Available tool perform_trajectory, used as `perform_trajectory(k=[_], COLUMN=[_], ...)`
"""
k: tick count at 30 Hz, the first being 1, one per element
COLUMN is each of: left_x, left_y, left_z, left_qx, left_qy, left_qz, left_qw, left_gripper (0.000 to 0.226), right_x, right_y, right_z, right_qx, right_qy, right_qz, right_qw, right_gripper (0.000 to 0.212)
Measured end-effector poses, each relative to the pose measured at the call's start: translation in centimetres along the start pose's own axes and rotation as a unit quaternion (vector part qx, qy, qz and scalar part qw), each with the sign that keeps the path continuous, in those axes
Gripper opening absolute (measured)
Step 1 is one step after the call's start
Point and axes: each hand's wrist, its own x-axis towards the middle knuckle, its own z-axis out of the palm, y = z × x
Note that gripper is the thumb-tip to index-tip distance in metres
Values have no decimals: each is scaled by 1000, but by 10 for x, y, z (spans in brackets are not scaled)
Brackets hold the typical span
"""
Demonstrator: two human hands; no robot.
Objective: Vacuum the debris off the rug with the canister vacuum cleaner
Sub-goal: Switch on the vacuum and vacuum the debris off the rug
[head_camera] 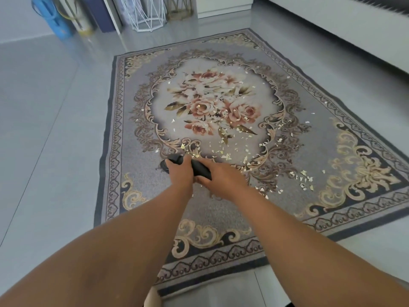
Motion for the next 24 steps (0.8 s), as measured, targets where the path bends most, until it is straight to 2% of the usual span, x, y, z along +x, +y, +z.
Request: perform_trajectory(k=[3,7,11,15,20,24], left_x=[-15,-52,-77,-85,-83,-81], left_y=[-2,-12,-26,-32,-41,-37], left_z=[8,25,43,43,16,13], left_qx=[5,32,66,59,37,24], left_qy=[-15,-52,-78,-55,-6,-36], left_qz=[-8,-11,-13,-14,-23,-30], left_qw=[1000,998,995,997,999,999], left_gripper=[76,94,95,93,91,95], right_x=[-6,-29,-49,-54,-51,-53], right_y=[12,37,54,57,36,31], right_z=[-6,-23,-33,-32,-14,-12], right_qx=[9,-18,-13,5,3,-21], right_qy=[-15,-67,-89,-80,-113,-87], right_qz=[14,49,71,48,13,20], right_qw=[1000,996,993,996,993,996], right_gripper=[56,55,47,47,42,39])
